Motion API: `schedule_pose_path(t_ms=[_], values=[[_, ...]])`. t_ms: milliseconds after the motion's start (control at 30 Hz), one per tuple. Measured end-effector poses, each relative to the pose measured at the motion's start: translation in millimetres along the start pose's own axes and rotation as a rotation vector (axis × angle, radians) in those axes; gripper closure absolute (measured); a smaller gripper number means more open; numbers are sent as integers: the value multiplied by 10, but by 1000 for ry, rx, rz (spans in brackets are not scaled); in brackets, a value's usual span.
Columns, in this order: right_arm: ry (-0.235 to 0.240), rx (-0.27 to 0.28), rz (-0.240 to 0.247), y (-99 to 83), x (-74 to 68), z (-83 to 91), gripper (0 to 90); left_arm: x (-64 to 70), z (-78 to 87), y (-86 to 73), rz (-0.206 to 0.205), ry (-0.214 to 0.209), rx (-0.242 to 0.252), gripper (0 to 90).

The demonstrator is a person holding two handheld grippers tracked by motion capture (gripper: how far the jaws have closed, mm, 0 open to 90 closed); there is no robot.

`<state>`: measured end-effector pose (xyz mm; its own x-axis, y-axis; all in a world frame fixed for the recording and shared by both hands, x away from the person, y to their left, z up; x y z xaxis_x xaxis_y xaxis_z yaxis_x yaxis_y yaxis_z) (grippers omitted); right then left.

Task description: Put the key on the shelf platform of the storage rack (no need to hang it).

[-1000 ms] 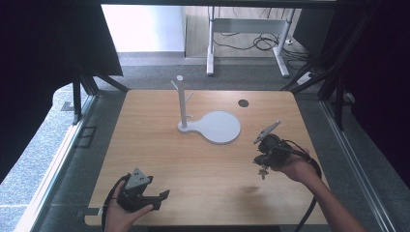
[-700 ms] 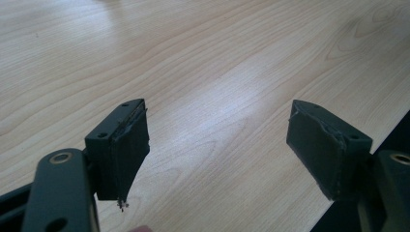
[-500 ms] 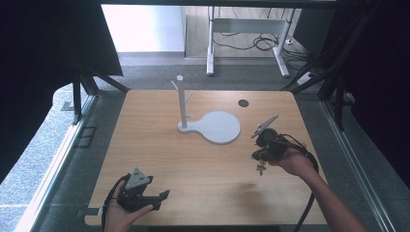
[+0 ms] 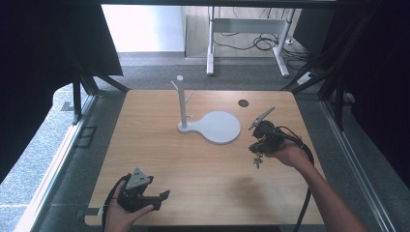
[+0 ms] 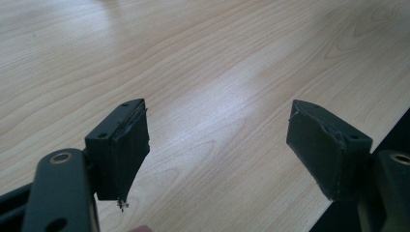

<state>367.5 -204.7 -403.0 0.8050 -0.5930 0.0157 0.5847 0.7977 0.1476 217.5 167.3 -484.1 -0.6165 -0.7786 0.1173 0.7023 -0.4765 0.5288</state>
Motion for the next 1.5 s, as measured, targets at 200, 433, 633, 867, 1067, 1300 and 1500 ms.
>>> schedule_pose_path(t_ms=[200, 433, 633, 867, 1067, 1300, 1500], values=[[7, 5, -1, 111, 57, -14, 898, -15, 14, -6, 3, 2, 2, 234], [12, 10, -8, 254, 127, -16, 898, -40, 28, -16, 10, 3, 6, 234], [16, 15, -22, 365, 194, -28, 898, -42, 28, -17, 10, 2, 4, 234], [21, 12, -22, 471, 265, -70, 898, -57, 44, -23, 17, 4, 13, 234], [19, 22, -30, 544, 308, -55, 898, -59, 44, -23, 17, 3, 13, 234], [24, 30, -42, 634, 368, -55, 898, -58, 50, -21, 15, 3, 14, 234], [22, 30, -54, 737, 452, -60, 898, -47, 37, -15, 10, -2, 13, 234]])
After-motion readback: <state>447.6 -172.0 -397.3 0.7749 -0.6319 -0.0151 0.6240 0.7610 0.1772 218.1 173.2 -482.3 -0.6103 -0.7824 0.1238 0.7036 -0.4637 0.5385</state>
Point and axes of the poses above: each handheld gripper's, and its own axes: z roughly backward along the jaws, y roughly out of its top, x roughly to its right, the point moved 2 cm from there along -z, roughly forward along the jaws, and after that the axes turned 15 degrees about -x, right-handed, at the moved point
